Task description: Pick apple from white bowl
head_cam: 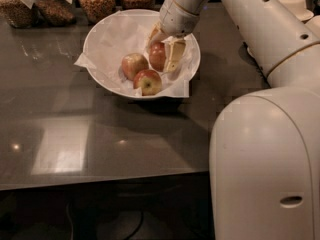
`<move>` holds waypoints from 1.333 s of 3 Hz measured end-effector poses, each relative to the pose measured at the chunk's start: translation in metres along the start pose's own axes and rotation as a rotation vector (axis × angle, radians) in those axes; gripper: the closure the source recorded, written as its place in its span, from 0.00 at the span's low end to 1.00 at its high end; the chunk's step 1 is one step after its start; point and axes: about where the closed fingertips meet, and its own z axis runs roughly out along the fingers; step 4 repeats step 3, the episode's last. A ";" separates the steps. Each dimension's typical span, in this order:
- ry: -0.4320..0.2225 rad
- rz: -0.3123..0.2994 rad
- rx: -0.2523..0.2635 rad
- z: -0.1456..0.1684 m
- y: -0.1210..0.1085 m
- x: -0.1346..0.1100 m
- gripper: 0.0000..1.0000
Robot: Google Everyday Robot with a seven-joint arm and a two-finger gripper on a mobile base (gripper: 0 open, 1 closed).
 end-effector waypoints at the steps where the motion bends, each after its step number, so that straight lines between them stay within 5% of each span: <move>1: 0.001 -0.018 0.026 -0.018 -0.004 -0.009 1.00; 3: -0.046 -0.092 0.159 -0.096 -0.005 -0.052 1.00; 4: -0.046 -0.092 0.159 -0.096 -0.005 -0.052 1.00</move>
Offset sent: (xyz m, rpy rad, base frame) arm -0.0462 -0.0188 0.1078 0.0517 -0.0707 0.0848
